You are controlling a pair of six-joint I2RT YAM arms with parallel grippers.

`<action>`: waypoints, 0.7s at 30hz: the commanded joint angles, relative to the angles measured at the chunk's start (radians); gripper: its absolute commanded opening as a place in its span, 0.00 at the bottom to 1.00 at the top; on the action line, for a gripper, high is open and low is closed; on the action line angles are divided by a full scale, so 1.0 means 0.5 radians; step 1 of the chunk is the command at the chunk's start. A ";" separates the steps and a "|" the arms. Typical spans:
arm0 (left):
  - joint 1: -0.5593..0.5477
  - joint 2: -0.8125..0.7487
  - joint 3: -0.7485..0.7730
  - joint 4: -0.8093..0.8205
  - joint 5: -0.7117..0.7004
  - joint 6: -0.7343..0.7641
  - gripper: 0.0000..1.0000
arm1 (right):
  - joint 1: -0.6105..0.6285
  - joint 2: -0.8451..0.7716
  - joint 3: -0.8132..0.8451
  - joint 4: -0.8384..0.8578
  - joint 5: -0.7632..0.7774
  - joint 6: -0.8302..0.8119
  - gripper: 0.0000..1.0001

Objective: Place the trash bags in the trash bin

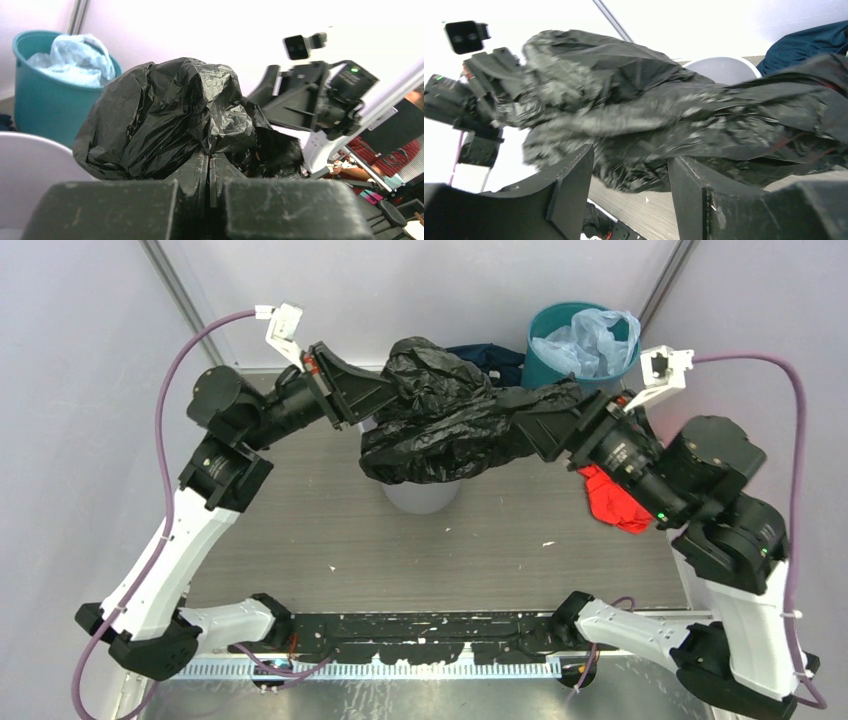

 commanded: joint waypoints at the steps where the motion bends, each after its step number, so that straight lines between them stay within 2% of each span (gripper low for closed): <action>1: 0.007 0.070 0.053 -0.084 -0.094 0.062 0.00 | 0.000 -0.016 0.121 -0.144 -0.134 -0.047 0.66; 3: 0.019 0.071 0.061 -0.109 -0.132 0.076 0.00 | 0.003 -0.016 0.138 -0.180 -0.213 -0.055 0.70; 9: 0.025 0.069 0.045 -0.132 -0.223 0.096 0.00 | 0.002 -0.028 0.104 -0.029 -0.508 0.076 0.71; 21: 0.024 0.072 -0.037 0.031 -0.301 0.061 0.00 | 0.000 0.199 -0.186 0.747 -0.555 0.665 0.66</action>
